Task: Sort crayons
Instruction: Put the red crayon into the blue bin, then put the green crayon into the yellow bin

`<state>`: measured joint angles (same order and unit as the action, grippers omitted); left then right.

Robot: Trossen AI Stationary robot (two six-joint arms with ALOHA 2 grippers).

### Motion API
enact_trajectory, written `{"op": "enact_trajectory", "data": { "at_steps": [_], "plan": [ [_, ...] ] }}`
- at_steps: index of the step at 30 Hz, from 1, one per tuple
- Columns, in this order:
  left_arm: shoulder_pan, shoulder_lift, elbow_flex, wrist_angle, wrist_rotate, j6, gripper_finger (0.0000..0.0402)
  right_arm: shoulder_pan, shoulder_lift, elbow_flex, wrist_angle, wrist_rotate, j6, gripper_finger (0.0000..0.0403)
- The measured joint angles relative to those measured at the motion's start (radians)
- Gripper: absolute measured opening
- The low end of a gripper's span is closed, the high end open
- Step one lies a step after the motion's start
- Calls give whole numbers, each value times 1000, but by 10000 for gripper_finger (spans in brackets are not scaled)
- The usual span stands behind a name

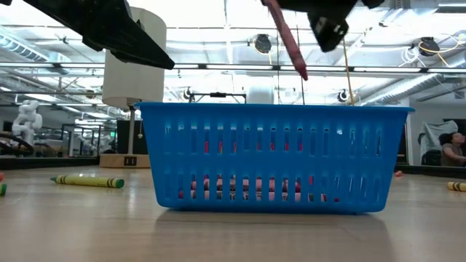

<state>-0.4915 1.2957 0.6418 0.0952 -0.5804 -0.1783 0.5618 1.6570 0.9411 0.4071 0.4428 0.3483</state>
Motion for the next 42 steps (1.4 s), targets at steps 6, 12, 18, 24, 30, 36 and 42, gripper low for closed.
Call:
{"op": "enact_trajectory", "data": {
  "at_steps": [6,12,18,24,30,36,42],
  "plan": [
    [0,0,0,-2,0,0,186,-28,107,179,-309,-30,5,2],
    [0,0,0,-9,7,1,187,-60,200,273,-383,-131,-5,2],
    [0,0,0,-9,32,1,187,-89,236,281,-385,-186,21,30],
    [0,0,0,-8,56,0,187,-90,213,281,-397,-258,-11,100],
    [0,0,0,-17,85,-29,187,-71,110,281,-489,-262,-121,139],
    [-2,-1,0,-117,151,-139,187,5,-29,281,-648,-243,-262,135],
    [-2,-1,0,-256,227,-360,187,78,-97,223,-737,-124,-253,126]
  ]
}}
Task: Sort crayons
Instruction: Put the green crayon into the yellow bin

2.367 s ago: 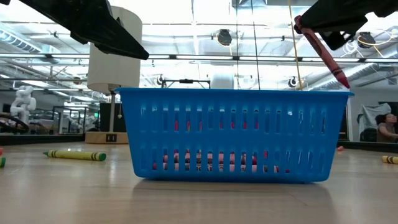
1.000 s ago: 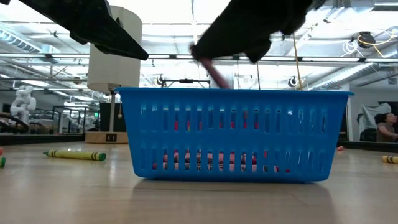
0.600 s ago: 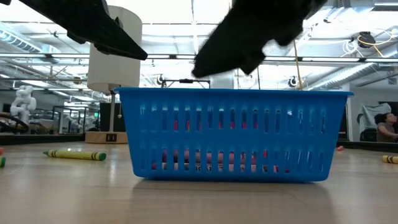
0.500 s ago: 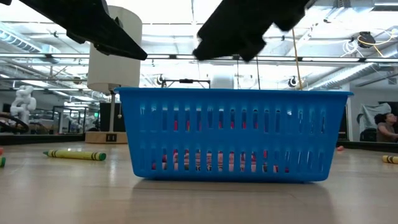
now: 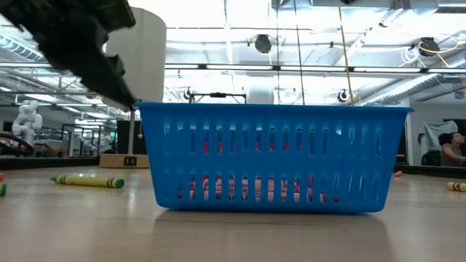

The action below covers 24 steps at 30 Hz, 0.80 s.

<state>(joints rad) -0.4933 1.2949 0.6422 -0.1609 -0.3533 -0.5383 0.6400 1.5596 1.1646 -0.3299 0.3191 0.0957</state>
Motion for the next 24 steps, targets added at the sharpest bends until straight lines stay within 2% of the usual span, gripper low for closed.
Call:
{"op": "enact_trajectory", "data": {
  "at_steps": [4,7,15,24],
  "plan": [
    [-5,0,0,-51,35,-34,187,29,-8,-86,28,21,45,125],
    [-18,19,0,-60,37,-33,187,36,-8,-148,117,24,57,125],
    [-38,132,0,-53,37,1,187,25,-8,-267,373,24,-43,125],
    [-78,254,0,-17,47,9,187,12,-8,-271,387,22,-57,125]
  ]
}}
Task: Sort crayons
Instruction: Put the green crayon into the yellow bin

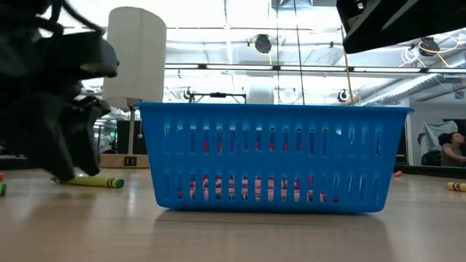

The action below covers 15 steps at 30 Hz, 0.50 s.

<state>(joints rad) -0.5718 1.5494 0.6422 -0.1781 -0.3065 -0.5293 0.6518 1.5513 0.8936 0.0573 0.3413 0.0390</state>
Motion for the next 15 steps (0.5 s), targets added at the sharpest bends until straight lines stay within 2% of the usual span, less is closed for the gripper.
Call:
{"op": "enact_trajectory", "data": {
  "at_steps": [4,7,15],
  "plan": [
    [-14,37,3,8,-13,19,182,-2,0,0,11,3,-2,125],
    [-21,54,3,8,-20,19,163,-10,0,0,29,3,-5,125],
    [-21,56,3,5,-21,19,63,-36,0,0,37,5,31,125]
  ]
}}
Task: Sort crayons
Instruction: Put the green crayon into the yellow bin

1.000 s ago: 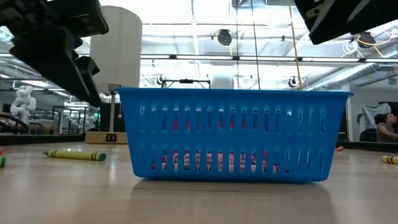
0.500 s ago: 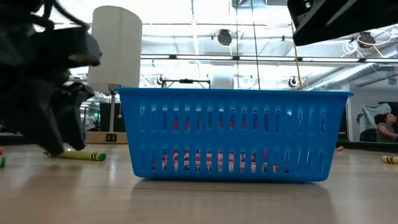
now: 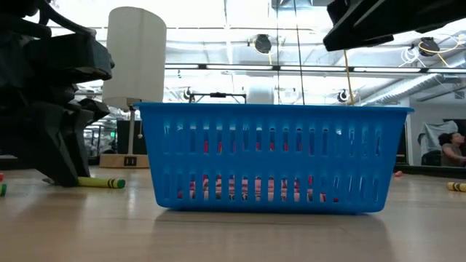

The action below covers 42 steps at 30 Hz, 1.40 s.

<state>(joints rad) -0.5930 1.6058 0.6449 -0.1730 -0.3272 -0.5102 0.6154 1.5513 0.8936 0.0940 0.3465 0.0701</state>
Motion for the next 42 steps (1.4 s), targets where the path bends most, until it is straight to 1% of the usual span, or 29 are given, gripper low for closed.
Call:
{"op": "enact_trajectory", "data": {
  "at_steps": [4,6,12,19,25,29,31,33,35,42],
  "plan": [
    [0,0,-1,1,-19,4,19,-1,0,0,0,1,21,125],
    [0,1,-1,8,-25,31,8,-1,0,0,0,1,22,125],
    [3,-9,-4,26,-70,82,18,-1,-4,0,-2,50,21,125],
    [15,-92,-6,8,-136,149,19,-5,-65,0,-25,60,-50,125],
    [63,-190,-5,-35,-218,256,19,-23,-155,0,-119,191,-82,125],
    [106,-247,-5,-29,-299,390,19,-27,-201,0,-160,310,-85,125],
    [130,-263,-4,-24,-338,476,19,-27,-215,0,-172,382,-83,125],
    [154,-274,-4,-24,-375,573,19,-27,-220,0,-188,433,-80,125],
    [179,-277,-4,-10,-400,666,19,-27,-220,0,-191,447,-82,125],
    [251,-277,-4,32,-413,941,19,-27,-220,0,-228,450,-83,125]
  ]
}}
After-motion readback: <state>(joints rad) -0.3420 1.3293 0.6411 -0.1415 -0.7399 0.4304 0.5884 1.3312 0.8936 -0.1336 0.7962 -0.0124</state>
